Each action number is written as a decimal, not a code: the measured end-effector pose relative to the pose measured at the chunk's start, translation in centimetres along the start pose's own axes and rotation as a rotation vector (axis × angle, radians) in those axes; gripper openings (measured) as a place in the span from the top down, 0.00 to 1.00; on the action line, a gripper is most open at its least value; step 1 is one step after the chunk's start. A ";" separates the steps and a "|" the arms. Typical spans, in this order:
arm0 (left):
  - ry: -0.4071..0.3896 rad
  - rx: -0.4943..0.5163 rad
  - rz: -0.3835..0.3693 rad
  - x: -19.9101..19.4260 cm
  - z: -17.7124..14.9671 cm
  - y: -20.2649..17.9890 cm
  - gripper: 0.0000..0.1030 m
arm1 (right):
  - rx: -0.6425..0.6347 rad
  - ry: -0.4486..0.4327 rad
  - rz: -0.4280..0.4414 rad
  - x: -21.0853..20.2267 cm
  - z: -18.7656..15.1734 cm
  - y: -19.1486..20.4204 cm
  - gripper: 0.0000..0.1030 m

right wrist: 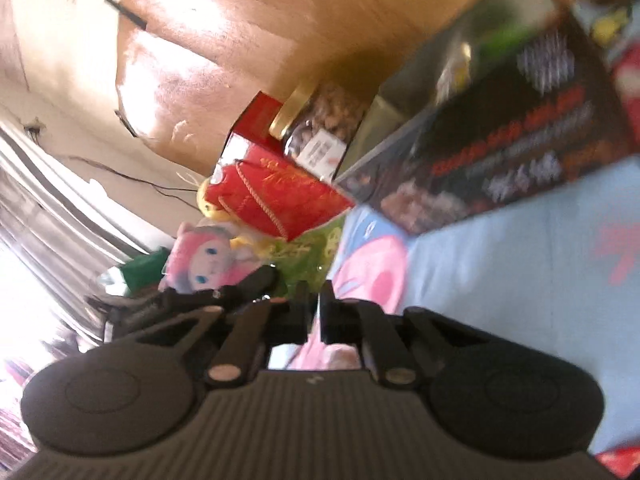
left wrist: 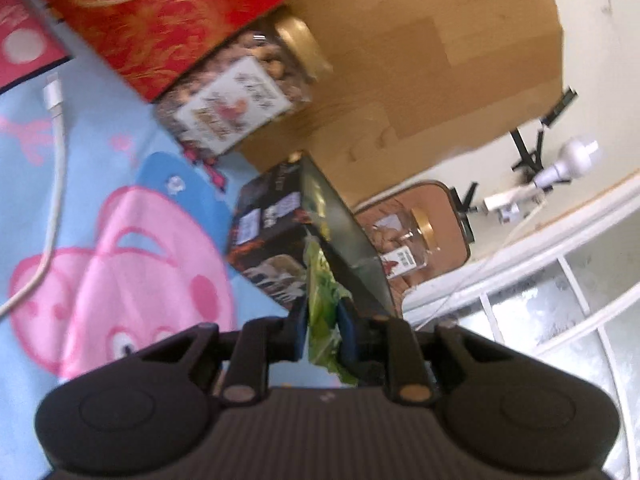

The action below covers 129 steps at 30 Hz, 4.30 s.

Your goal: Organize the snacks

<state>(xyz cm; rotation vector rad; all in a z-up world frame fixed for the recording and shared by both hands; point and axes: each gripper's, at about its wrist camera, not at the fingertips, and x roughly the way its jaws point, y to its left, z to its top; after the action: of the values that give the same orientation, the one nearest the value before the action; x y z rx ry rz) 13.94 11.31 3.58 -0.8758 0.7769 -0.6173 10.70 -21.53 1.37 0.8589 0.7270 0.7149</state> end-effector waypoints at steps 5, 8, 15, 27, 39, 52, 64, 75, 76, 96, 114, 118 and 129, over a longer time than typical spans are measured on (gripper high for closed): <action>0.021 0.232 0.076 3.7 1.2 -5.9 0.78 | -0.159 -0.143 -0.107 -2.4 2.1 2.0 0.96; 0.048 0.333 0.110 7.4 2.2 -8.7 0.77 | -0.247 -0.214 -0.213 -3.0 3.7 2.3 0.96; 0.032 0.560 0.354 15.5 2.0 -12.6 0.37 | -0.471 -0.334 -0.532 -1.7 6.3 1.0 0.92; 0.061 0.609 0.258 9.3 -4.6 -12.5 0.39 | -0.341 -0.332 -0.448 -9.1 2.2 0.2 0.66; 0.342 0.581 0.157 8.5 -15.3 -9.7 0.47 | 0.016 -0.264 -0.430 -17.4 -7.1 -4.5 0.65; 0.400 0.396 0.119 10.1 -14.8 -8.1 0.47 | 0.138 -0.238 -0.276 -16.0 -7.5 -6.8 0.98; 0.369 0.395 0.123 12.3 -13.5 -9.0 0.78 | 0.171 -0.257 -0.222 -16.9 -7.2 -7.5 0.98; 0.192 0.473 0.114 10.1 -6.5 -12.0 0.77 | 0.005 -0.267 -0.156 -12.5 -0.6 -3.7 0.98; 0.170 0.478 0.119 10.1 -5.5 -12.3 0.77 | -0.024 -0.271 -0.157 -11.8 0.3 -3.3 0.98; 0.063 0.467 0.165 5.9 -3.3 -7.7 0.58 | -0.161 -0.225 -0.263 -8.7 -2.0 -2.0 0.63; 0.290 0.385 0.198 7.5 -9.2 -4.6 0.61 | 0.029 -0.082 -0.262 -8.0 -8.1 -2.7 0.75; 0.280 0.371 0.208 7.4 -9.0 -4.2 0.71 | 0.033 -0.094 -0.264 -8.3 -8.3 -3.2 0.83; 0.336 0.425 0.181 9.6 -11.0 -6.2 0.72 | 0.085 -0.178 -0.296 -11.8 -8.3 -4.4 0.79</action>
<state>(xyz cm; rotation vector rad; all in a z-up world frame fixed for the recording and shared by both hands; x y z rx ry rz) 9.64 -3.75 1.07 -0.3106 0.9691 -0.7427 -1.28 -29.56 -3.04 0.8576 0.7094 0.3410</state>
